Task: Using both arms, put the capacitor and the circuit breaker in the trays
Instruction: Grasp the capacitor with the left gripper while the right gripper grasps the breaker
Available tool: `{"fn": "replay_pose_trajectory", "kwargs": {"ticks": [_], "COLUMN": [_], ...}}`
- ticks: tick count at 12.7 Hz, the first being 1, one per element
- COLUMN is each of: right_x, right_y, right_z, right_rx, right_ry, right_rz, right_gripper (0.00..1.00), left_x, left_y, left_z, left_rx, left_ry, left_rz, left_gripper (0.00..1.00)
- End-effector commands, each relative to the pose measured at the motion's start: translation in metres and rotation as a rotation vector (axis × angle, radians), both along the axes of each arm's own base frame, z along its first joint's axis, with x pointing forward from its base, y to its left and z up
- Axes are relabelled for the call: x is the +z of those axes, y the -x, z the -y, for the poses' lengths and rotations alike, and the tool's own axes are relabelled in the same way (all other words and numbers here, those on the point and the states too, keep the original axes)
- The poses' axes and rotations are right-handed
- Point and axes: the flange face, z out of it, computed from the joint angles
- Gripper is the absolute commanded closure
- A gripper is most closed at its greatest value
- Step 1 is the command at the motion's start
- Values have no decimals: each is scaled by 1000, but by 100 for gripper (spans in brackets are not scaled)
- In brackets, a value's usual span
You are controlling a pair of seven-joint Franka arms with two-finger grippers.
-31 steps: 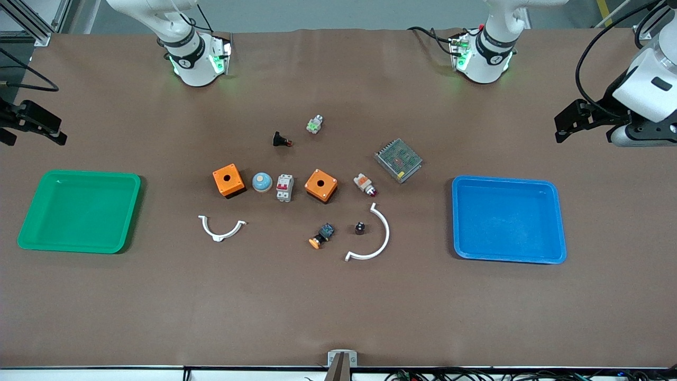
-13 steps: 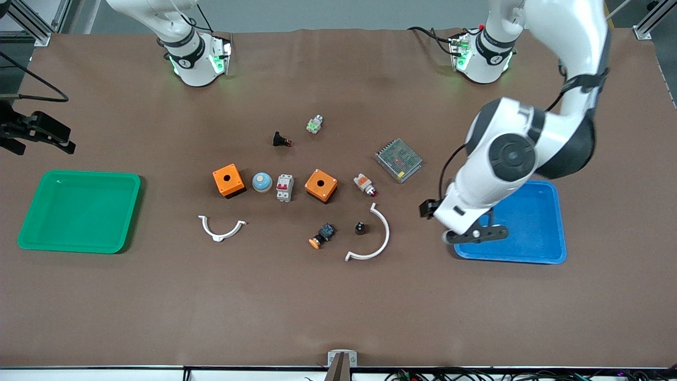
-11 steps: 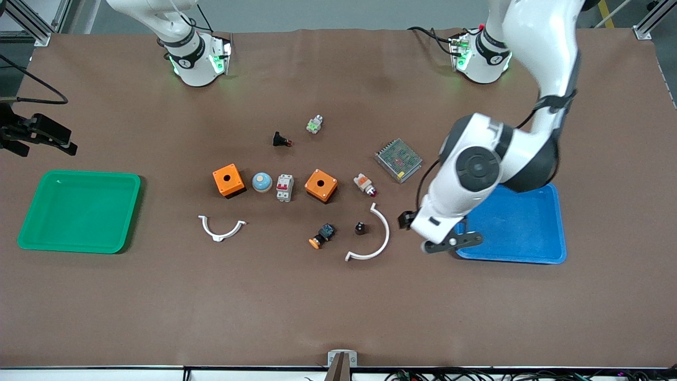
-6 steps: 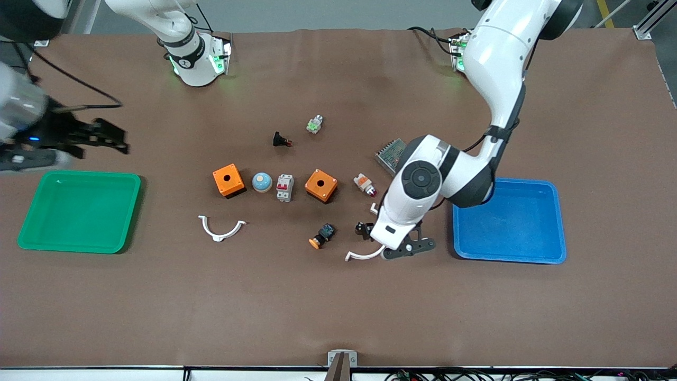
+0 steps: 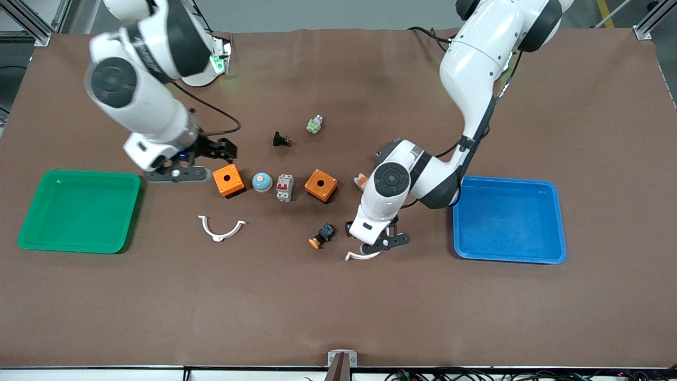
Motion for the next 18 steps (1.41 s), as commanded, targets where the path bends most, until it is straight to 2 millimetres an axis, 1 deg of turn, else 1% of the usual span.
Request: {"fn": "replay_pose_trajectory", "kwargs": {"ticks": [1,3,4,5,6,7,8,11,12,14,15,16,17,18], "right_x": [-59,-86,-99,-108,-119,-127,-138,-163,-174,-188,-192,-196,-203,-208], "right_y": [25,29,34,41,44,46,48,43,43,44,43,44,43,43], "right_z": [-16,-32,-47,-64,-74,-81,-86,-89,-92,-95,-97,-99,-99,-99], "right_rx": [-46,-65,-82,-91,-110,-120,-114,-117,-114,-109,-109,-105,-104,-105], "right_ry": [-19,-12,-25,-37,-32,-29,-26,-22,-20,-16,-15,-18,-17,-16], "right_rz": [36,34,26,27,28,31,33,42,47,51,53,61,64,66], "right_gripper": [0,0,0,0,0,0,0,0,0,0,0,1,3,6], "left_x": [-9,-16,-21,-29,-31,-33,-33,-36,-38,-41,-41,-41,-40,-38], "left_y": [0,2,7,9,10,12,13,17,18,18,18,18,17,19], "left_z": [12,12,17,17,18,18,18,21,21,21,21,21,20,23], "left_rx": [16,14,5,2,3,4,3,-5,-3,-3,-2,-2,-8,-30], "left_ry": [-10,-15,-19,-27,-27,-30,-37,-43,-43,-46,-45,-45,-49,-55], "left_rz": [25,17,13,3,1,-8,-16,-21,-25,-29,-30,-30,-24,-15], "left_gripper": [29,32,36,38,41,41,42,44,44,45,48,57,80,91]}}
